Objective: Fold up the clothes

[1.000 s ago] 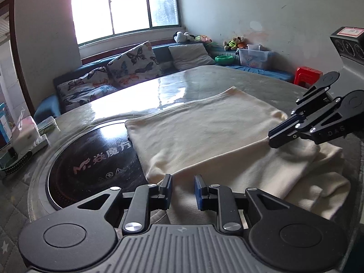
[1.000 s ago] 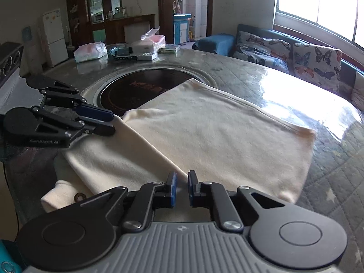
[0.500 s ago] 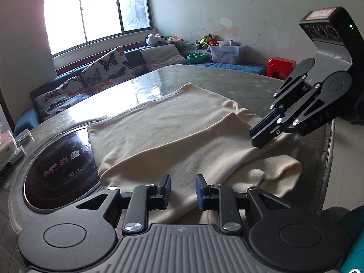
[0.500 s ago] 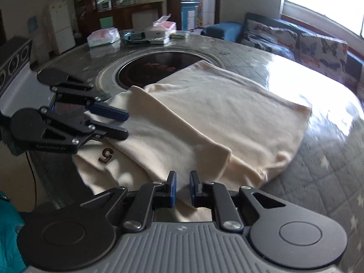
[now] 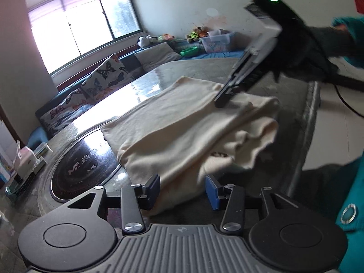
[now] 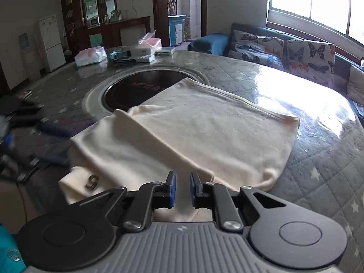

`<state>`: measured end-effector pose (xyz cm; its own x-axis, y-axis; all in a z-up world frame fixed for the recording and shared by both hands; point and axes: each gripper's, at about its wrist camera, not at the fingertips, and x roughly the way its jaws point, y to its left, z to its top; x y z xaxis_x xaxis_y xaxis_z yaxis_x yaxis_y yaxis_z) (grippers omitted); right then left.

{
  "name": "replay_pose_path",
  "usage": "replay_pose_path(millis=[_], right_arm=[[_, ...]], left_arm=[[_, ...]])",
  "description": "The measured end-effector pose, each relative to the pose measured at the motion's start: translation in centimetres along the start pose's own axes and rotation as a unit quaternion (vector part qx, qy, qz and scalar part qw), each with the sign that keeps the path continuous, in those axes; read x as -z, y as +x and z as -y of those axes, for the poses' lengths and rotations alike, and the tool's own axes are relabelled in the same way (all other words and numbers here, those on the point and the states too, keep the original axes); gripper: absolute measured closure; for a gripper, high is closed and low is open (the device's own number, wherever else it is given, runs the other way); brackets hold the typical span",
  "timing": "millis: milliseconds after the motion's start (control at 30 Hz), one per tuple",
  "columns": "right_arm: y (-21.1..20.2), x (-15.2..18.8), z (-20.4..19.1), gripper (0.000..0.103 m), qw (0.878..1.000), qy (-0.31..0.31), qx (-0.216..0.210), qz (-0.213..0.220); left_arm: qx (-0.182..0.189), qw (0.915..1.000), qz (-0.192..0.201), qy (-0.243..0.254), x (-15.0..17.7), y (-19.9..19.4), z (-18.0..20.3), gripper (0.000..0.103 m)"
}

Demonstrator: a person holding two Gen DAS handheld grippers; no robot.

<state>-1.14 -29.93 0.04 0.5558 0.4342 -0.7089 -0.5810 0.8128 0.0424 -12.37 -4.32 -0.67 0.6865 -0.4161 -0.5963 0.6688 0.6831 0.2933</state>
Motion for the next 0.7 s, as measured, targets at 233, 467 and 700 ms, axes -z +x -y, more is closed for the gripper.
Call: replay_pose_path(millis=[233, 467, 700], right_arm=[[-0.4, 0.5, 0.4, 0.090, 1.000, -0.002, 0.001, -0.020], [-2.7, 1.6, -0.5, 0.088, 0.999, -0.028, 0.005, -0.033], [-4.7, 2.0, -1.3, 0.070, 0.998, -0.055, 0.002, -0.026]], left_arm=[[0.002, 0.9989, 0.008, 0.046, 0.2, 1.1, 1.7, 0.054], [0.008, 0.9972, 0.037, 0.065, -0.7, 2.5, 2.7, 0.056], [0.019, 0.9977, 0.051, 0.040, -2.4, 2.7, 1.4, 0.092]])
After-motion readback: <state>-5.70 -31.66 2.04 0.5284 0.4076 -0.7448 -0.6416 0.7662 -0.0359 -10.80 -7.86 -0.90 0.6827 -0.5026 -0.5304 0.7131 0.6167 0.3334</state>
